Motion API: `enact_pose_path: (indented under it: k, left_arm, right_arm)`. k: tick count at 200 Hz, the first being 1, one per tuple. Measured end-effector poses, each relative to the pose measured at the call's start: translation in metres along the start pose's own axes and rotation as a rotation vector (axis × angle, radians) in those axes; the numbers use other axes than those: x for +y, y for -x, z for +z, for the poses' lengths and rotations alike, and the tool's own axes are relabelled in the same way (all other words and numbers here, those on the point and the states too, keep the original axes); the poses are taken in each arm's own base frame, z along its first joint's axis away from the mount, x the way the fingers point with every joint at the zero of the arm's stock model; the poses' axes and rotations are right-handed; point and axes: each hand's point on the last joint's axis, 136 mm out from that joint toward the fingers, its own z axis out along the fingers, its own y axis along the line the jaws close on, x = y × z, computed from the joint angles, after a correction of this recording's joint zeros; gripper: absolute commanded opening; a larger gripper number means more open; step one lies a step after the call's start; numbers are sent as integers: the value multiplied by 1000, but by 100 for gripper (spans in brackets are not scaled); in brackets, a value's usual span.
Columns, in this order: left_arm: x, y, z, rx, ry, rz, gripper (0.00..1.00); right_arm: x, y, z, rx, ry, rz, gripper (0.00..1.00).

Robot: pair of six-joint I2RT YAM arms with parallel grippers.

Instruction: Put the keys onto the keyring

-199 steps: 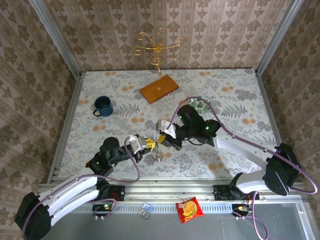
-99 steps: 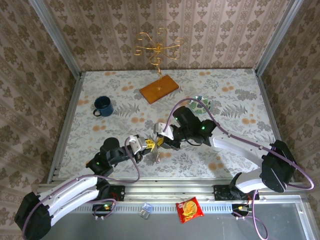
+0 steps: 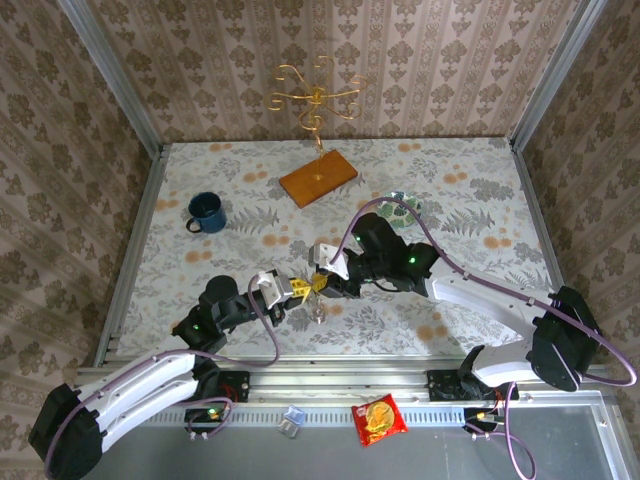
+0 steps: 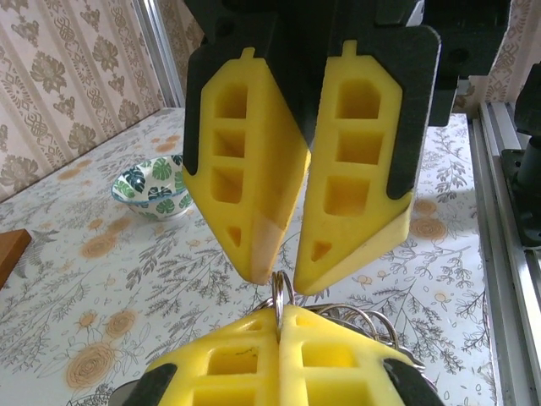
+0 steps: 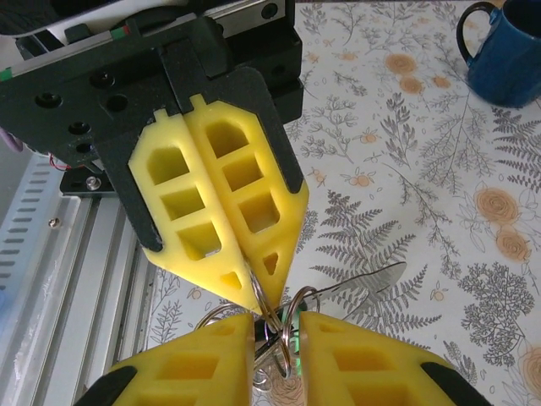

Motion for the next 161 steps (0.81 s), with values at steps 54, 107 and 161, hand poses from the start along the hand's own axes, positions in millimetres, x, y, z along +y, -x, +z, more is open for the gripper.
enact_pose_path:
  k: [54, 107, 161]
  left_arm:
    - [-2, 2, 0, -17, -7, -10, 0]
    - [-3, -1, 0, -16, -11, -20, 5]
    - [3, -2, -3, -2, 32, -19, 23]
  right_arm:
    - [3, 1, 3, -11, 25, 7, 13]
    - [6, -2, 4, -6, 52, -9, 0]
    - [9, -4, 5, 45, 87, -46, 0]
